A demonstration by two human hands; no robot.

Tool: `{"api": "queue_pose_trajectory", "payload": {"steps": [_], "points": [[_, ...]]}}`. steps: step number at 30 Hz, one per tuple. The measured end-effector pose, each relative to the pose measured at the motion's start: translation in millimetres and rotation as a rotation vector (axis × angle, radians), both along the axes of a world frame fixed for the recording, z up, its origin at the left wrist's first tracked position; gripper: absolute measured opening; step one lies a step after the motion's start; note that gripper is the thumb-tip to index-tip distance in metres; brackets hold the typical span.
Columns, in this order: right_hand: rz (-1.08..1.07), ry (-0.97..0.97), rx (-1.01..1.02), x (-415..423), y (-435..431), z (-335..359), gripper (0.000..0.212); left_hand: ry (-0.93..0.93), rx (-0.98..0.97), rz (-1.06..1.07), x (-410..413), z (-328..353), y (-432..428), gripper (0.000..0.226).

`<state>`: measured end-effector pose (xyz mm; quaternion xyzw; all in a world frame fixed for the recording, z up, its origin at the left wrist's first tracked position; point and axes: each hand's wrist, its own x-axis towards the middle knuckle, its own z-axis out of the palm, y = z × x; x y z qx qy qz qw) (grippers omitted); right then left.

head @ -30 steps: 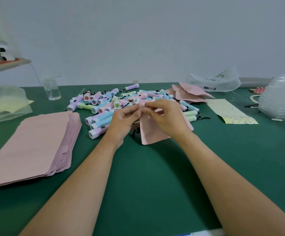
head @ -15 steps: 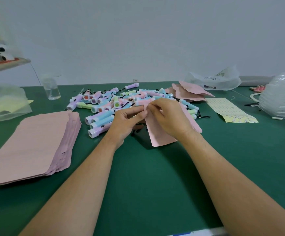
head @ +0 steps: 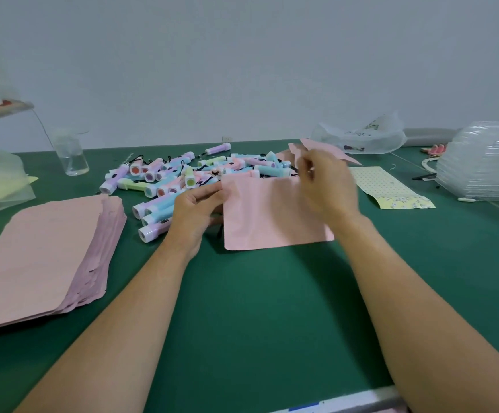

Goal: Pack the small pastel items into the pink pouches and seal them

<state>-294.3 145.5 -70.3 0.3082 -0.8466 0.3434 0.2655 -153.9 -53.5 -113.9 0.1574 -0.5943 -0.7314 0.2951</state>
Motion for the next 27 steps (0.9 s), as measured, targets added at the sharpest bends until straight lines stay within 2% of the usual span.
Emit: {"api": "queue_pose_trajectory", "payload": {"steps": [2, 4, 7, 13, 19, 23, 27], "points": [[-0.235, 0.021, 0.022, -29.7, 35.8, -0.1, 0.024, 0.031, 0.042, 0.027, -0.4, -0.5, -1.7, 0.017], [-0.433, -0.04, 0.055, -57.5, 73.8, -5.9, 0.027, 0.042, 0.048, 0.029, -1.0, -0.7, -1.1, 0.018], [-0.575, -0.181, 0.131, -79.1, 107.8, -20.3, 0.027, 0.024, 0.035, -0.012, -1.9, -1.6, -0.3, 0.017], [-0.668, -0.239, 0.26, -81.4, 103.2, -19.8, 0.014, 0.032, 0.042, -0.036, 0.0, 0.0, -0.9, 0.016], [-0.619, -0.376, 0.431, -88.1, 104.1, -25.4, 0.025, 0.024, 0.053, -0.041, 0.8, 0.9, 0.7, 0.017], [-0.61, -0.352, 0.493, -89.5, 100.6, -22.7, 0.021, 0.017, 0.051, -0.039, 1.3, 1.9, 2.4, 0.018], [-0.628, -0.262, 0.651, -85.1, 90.6, -18.6, 0.015, 0.016, 0.044, -0.042, 1.7, 2.0, 2.9, 0.019]]}}
